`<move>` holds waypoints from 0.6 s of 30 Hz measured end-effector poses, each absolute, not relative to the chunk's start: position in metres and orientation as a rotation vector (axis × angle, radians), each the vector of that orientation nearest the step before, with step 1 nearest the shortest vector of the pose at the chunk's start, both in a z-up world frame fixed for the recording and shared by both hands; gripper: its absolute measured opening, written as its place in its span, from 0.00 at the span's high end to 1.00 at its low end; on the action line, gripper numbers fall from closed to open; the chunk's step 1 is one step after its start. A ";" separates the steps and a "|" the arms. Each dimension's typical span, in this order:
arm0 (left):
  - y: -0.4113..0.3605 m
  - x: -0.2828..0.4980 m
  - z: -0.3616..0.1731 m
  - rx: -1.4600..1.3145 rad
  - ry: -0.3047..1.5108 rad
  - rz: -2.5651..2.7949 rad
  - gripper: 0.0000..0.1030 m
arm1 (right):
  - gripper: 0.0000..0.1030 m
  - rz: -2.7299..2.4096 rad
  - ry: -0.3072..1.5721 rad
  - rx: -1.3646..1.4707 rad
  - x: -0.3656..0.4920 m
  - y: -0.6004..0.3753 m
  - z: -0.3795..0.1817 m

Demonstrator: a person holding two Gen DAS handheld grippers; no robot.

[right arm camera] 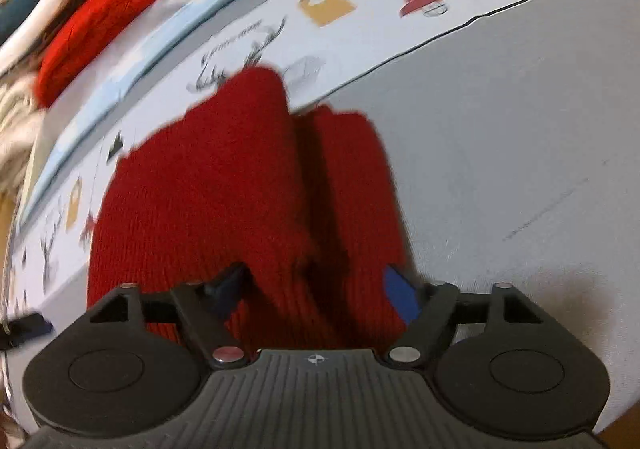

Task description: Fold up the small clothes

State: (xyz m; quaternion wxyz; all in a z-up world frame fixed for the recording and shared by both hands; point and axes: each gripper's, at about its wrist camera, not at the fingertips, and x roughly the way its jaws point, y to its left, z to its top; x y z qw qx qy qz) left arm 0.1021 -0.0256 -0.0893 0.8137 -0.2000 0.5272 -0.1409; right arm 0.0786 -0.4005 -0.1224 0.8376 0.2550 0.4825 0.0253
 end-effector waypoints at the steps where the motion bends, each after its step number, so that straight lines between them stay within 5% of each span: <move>1: -0.030 0.105 -0.096 -0.454 1.128 -0.304 0.19 | 0.25 0.058 1.017 0.558 0.081 -0.405 -0.122; 6: -0.042 0.119 -0.136 -0.639 1.196 -0.270 0.14 | 0.10 0.076 1.071 0.642 0.088 -0.420 -0.135; 12: -0.055 0.124 -0.171 -0.782 1.217 -0.230 0.04 | 0.08 0.084 1.105 0.724 0.087 -0.427 -0.150; 15: -0.057 0.125 -0.171 -0.758 1.199 -0.231 0.12 | 0.11 0.076 1.096 0.705 0.091 -0.421 -0.150; 17: -0.058 0.126 -0.162 -0.696 1.175 -0.239 0.22 | 0.18 0.062 1.075 0.700 0.093 -0.418 -0.148; 18: -0.058 0.125 -0.156 -0.671 1.163 -0.248 0.29 | 0.30 0.065 1.061 0.695 0.093 -0.416 -0.147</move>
